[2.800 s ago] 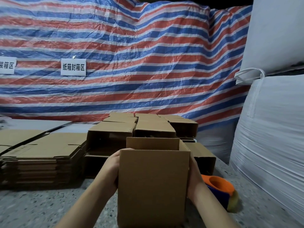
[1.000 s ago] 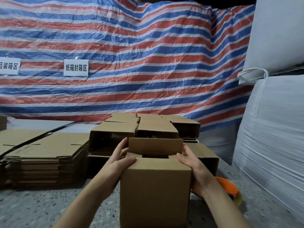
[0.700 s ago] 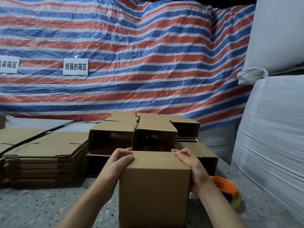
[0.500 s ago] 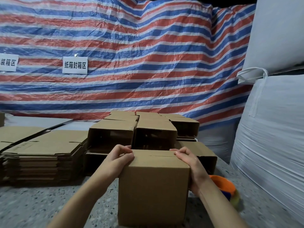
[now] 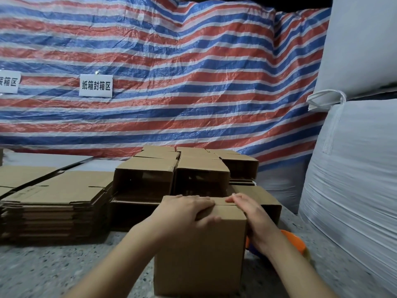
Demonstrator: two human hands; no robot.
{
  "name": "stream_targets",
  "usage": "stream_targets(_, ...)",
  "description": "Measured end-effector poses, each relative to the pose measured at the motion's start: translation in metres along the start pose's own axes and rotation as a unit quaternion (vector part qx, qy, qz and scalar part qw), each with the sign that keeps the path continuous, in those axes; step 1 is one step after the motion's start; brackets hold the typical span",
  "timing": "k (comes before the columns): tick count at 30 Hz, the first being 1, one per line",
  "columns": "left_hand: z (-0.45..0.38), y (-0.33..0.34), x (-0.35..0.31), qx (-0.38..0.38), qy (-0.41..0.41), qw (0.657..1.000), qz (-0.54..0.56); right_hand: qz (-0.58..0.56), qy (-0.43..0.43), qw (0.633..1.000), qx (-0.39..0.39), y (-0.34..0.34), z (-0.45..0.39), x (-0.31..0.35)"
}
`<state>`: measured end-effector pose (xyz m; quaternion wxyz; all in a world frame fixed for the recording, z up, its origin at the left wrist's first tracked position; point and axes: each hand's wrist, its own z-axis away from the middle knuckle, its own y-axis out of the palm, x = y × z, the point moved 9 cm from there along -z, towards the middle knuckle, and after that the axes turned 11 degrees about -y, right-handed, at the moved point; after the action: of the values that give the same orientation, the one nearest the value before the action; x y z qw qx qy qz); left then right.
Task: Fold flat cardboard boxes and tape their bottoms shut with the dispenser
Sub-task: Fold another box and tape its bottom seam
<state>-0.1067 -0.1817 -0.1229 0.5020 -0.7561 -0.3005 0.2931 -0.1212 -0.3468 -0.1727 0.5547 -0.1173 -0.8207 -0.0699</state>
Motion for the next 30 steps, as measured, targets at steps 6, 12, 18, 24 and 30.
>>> stream_targets(6, -0.002, 0.004, 0.0, 0.014, 0.006, 1.0, 0.014, 0.534, 0.0, 0.844, -0.051, -0.081, -0.012, 0.003)
stream_targets(12, -0.004, 0.005, 0.001, 0.007, 0.006, 1.0, 0.012, 0.675, 0.137, 0.724, 0.024, -0.118, 0.005, -0.06)
stream_targets(18, -0.003, 0.006, 0.003, 0.024, 0.004, 0.999, 0.035, 0.691, 0.107, 0.713, 0.049, -0.111, 0.01, -0.072)
stream_targets(24, -0.001, 0.007, 0.004, 0.091, -0.021, 0.99, 0.108, 0.575, 0.084, 0.813, -0.036, -0.121, 0.003, -0.038)
stream_targets(30, 0.003, 0.002, 0.011, 0.128, -0.063, 0.973, 0.179, 0.297, -0.042, 0.946, -0.119, -0.112, -0.01, 0.082)
